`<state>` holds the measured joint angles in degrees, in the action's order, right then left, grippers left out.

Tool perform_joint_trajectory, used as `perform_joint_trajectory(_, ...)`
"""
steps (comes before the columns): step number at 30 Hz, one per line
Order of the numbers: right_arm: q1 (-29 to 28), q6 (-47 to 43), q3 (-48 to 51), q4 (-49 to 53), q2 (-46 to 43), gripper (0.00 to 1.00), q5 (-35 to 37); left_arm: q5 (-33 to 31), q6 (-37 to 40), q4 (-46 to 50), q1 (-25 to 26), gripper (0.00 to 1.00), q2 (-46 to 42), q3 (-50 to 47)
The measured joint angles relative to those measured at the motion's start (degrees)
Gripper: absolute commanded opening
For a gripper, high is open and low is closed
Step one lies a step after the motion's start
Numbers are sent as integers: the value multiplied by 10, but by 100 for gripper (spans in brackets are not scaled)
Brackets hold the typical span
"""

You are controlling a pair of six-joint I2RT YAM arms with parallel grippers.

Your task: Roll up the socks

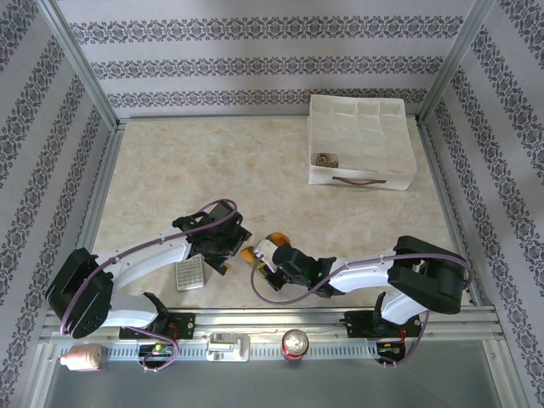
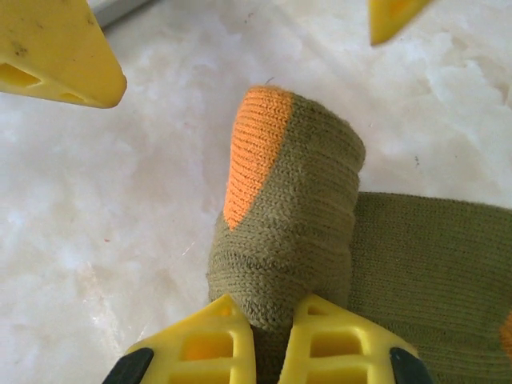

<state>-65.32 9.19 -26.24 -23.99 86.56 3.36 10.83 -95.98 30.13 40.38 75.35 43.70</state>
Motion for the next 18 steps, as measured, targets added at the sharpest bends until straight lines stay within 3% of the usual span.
perform_joint_trajectory(10, 45, 119, 109, -165, -15, 0, -78, -5, 59, -8, 1, 65, 10, 0)
perform_joint_trajectory(18, 67, 200, 142, -279, 29, 0, -107, 11, 88, -82, 30, 63, 53, 0)
